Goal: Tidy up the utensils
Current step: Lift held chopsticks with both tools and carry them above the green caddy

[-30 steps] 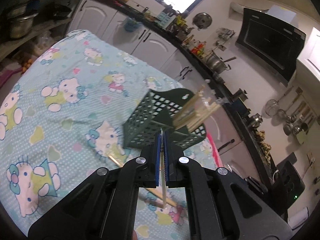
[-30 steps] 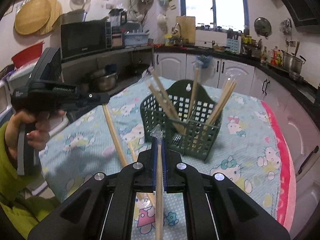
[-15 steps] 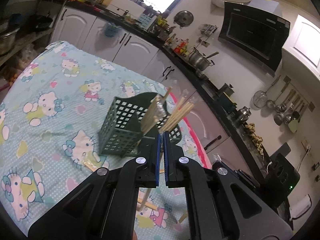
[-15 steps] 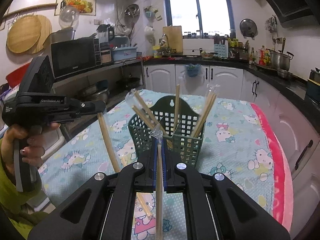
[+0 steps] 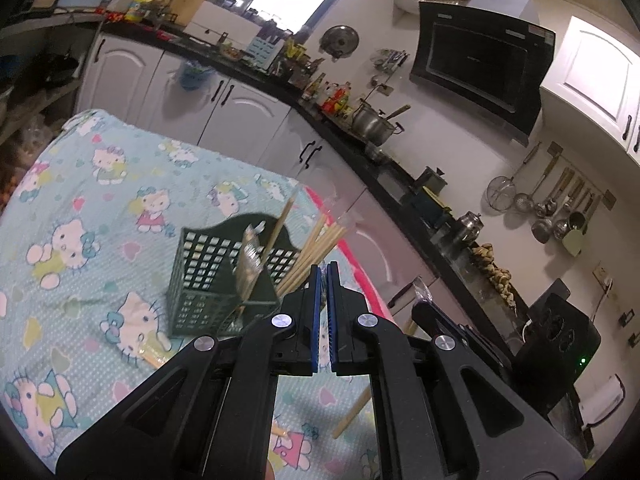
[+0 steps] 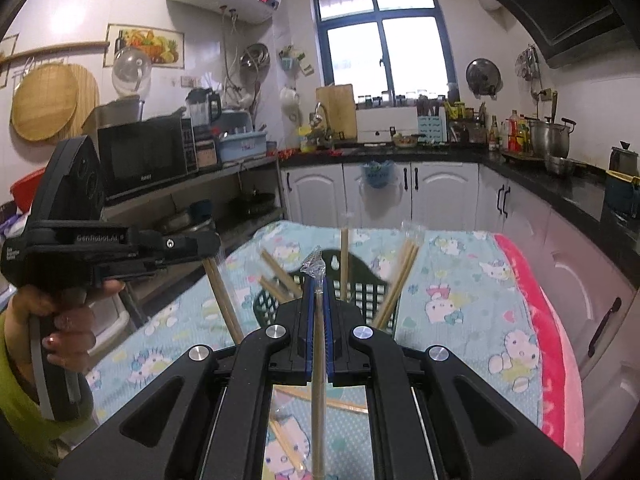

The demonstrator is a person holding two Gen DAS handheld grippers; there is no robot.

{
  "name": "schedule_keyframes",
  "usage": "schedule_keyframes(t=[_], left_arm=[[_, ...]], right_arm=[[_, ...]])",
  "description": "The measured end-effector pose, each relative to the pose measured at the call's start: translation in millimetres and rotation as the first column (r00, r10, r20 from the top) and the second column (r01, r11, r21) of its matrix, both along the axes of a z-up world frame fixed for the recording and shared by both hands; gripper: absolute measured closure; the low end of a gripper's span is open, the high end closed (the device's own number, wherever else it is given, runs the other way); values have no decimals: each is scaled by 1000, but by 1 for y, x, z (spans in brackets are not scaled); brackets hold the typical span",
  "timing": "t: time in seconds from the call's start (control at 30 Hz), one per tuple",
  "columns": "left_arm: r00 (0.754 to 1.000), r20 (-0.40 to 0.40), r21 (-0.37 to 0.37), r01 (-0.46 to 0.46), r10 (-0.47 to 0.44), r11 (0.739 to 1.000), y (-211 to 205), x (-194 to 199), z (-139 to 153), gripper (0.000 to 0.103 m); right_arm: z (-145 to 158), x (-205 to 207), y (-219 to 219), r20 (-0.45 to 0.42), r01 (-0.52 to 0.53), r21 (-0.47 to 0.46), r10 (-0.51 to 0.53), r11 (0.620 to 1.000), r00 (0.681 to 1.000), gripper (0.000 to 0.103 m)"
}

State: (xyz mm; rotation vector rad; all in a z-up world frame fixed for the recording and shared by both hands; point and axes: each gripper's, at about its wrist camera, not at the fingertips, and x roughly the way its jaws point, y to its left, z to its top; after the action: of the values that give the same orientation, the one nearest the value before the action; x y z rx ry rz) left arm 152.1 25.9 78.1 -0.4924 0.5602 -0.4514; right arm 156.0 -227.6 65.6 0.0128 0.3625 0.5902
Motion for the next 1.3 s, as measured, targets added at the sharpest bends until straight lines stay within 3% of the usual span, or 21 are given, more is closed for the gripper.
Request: schedule_keyframes(t=[0.73, 1.3], left_arm=[[991, 135, 9, 3, -4, 1000, -24, 21, 61, 102], [977, 204, 9, -61, 58, 998, -22, 41, 83, 102]], right_arm=[[46, 27, -7, 102, 44, 78, -51, 996, 993, 99], [74, 53, -13, 183, 73, 163, -103, 984, 978, 99]])
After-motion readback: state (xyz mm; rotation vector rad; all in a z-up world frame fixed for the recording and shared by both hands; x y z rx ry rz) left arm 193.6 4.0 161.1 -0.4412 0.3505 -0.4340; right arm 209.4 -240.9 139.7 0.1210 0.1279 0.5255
